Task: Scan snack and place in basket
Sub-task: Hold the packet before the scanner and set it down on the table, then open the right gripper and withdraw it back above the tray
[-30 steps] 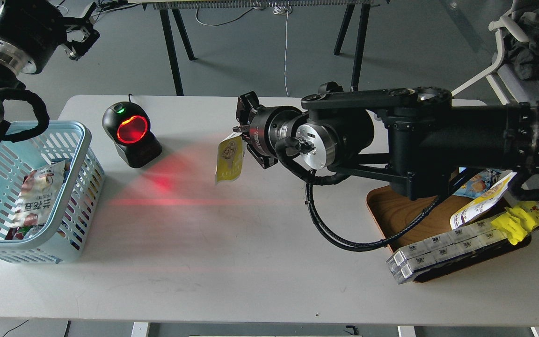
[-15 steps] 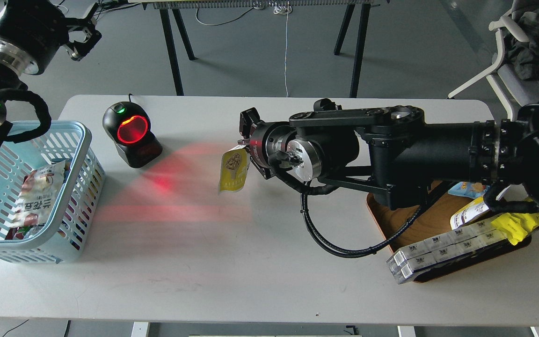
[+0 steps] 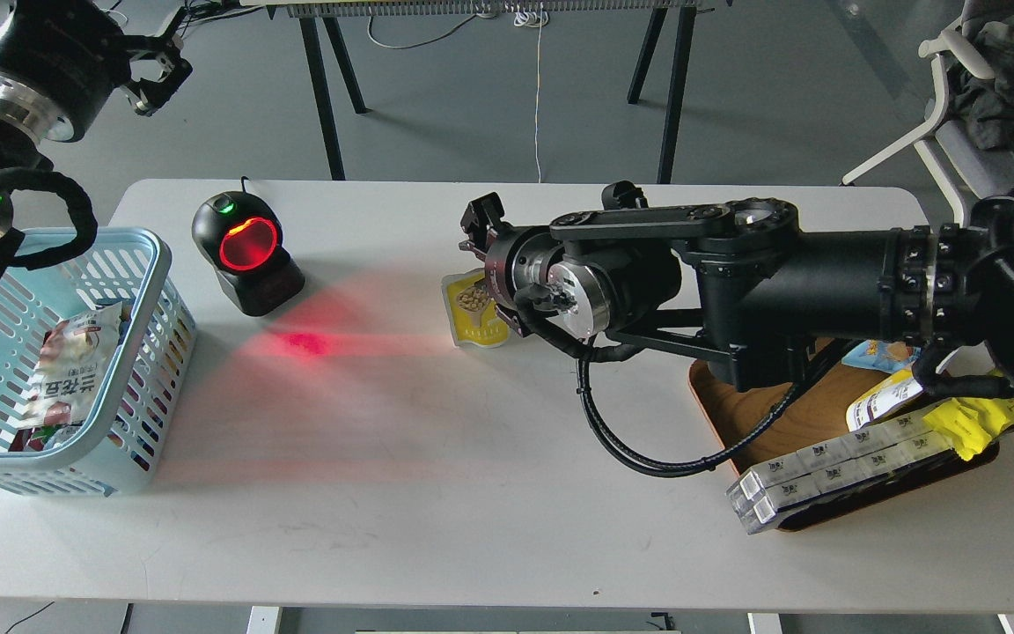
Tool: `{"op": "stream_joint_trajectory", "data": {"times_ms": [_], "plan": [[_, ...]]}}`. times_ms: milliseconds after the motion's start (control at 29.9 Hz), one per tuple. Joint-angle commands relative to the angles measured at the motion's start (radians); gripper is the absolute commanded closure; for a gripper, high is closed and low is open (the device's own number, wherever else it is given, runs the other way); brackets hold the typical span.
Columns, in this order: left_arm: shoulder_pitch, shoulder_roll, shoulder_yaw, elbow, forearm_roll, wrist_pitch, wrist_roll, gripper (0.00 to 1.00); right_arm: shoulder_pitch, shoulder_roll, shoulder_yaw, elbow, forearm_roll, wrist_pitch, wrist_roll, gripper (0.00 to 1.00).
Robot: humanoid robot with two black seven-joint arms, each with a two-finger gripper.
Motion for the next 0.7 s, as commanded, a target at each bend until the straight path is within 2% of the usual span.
{"op": "stream_joint_trajectory", "data": {"times_ms": [0,167,435,502,569,669], "plan": [[0.002,0.010,0.003,0.001,0.001,0.000,0.000,0.00,0.008,0.000,0.019,0.010,-0.002,0.000,0.003,0.03],[0.006,0.030,0.006,0.001,0.005,0.002,0.003,0.00,0.024,-0.077,0.068,0.067,-0.007,0.000,0.005,0.03],[0.003,0.082,0.008,-0.001,0.112,0.008,0.016,0.00,0.028,-0.374,0.205,0.179,-0.050,0.000,0.006,0.03],[-0.005,0.099,0.008,-0.002,0.121,0.005,0.029,0.00,0.022,-0.484,0.252,0.187,-0.050,0.000,0.016,0.03],[-0.015,0.128,0.008,-0.019,0.121,0.006,0.061,0.00,0.012,-0.578,0.312,0.181,-0.050,0.000,0.026,0.03],[-0.049,0.174,0.008,-0.042,0.126,0.008,0.085,0.00,-0.033,-0.673,0.409,0.153,-0.048,0.025,0.052,0.03]]}}
